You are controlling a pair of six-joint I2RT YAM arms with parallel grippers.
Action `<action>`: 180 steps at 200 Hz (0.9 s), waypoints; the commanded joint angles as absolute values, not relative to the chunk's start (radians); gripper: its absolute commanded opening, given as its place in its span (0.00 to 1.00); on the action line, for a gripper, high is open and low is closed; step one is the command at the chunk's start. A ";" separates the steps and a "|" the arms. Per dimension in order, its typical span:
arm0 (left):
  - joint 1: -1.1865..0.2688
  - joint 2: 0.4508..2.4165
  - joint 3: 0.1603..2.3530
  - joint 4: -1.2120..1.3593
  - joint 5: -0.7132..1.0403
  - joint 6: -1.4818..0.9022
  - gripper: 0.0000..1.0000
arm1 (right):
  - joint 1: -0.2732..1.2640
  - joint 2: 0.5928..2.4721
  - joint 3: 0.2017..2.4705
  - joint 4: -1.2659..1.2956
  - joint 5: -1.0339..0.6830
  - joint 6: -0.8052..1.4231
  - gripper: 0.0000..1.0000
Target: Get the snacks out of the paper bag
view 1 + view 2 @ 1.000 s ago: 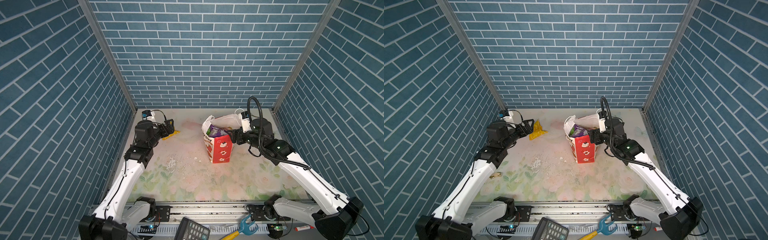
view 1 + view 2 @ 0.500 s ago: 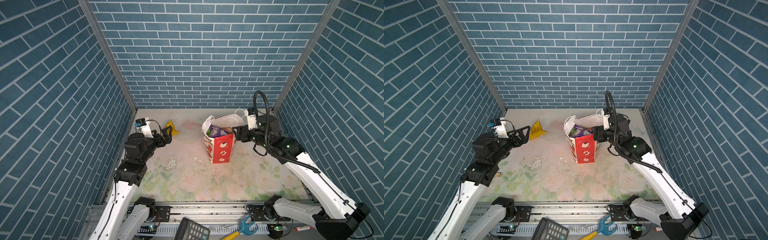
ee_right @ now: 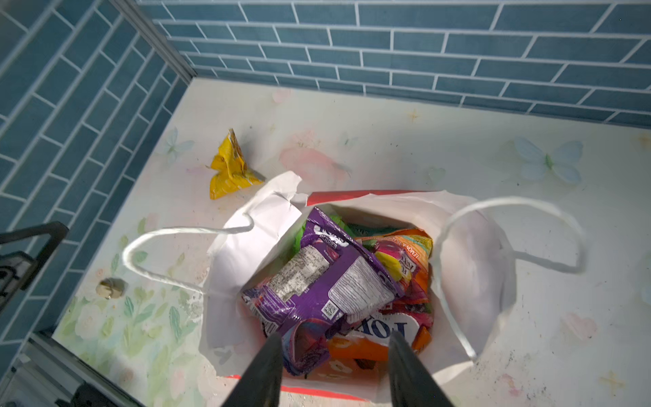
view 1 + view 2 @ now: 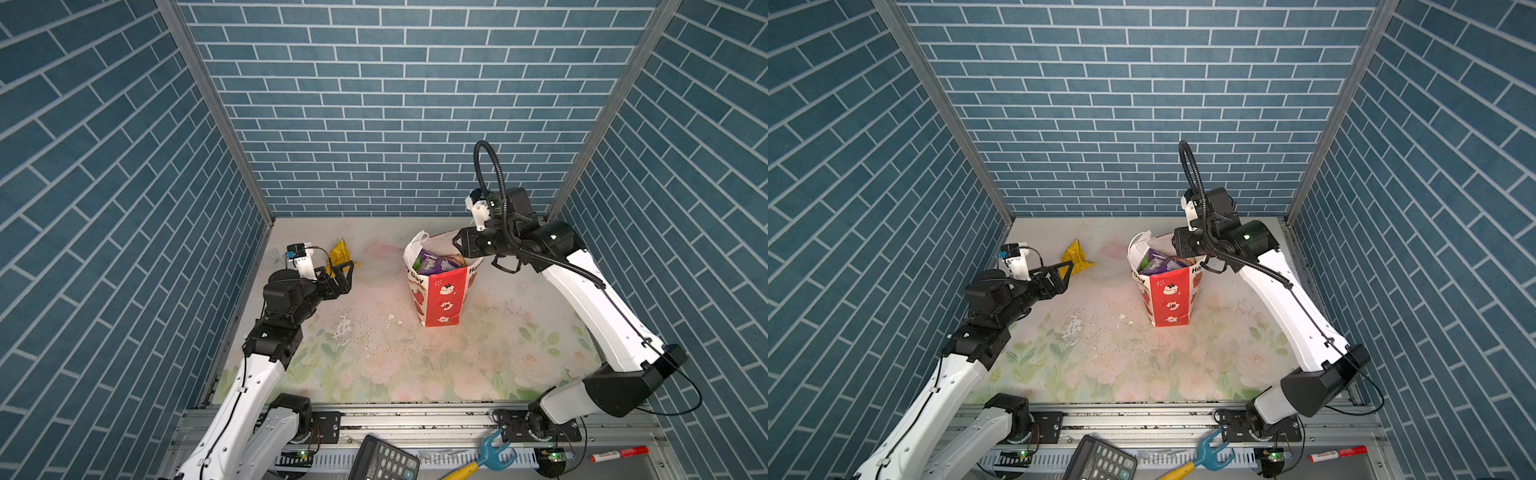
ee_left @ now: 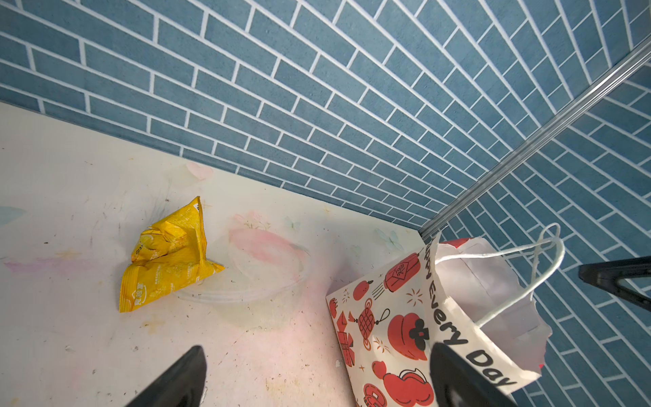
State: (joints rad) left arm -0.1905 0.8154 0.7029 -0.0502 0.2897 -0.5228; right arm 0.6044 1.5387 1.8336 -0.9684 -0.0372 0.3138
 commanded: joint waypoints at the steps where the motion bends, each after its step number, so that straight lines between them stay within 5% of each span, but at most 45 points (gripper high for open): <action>1: -0.195 0.822 0.702 0.043 0.335 -0.535 1.00 | 0.612 1.603 1.882 -1.055 -0.081 0.311 0.46; 141: -0.196 0.830 0.664 0.068 0.349 -0.564 1.00 | 0.660 1.861 1.918 -1.114 0.023 0.296 0.60; 162: -0.196 0.830 0.664 0.061 0.347 -0.564 1.00 | 0.662 1.888 1.905 -1.111 0.042 0.297 0.56; 180: -0.196 0.828 0.667 0.054 0.347 -0.565 1.00 | 0.663 1.895 1.890 -1.098 0.044 0.296 0.43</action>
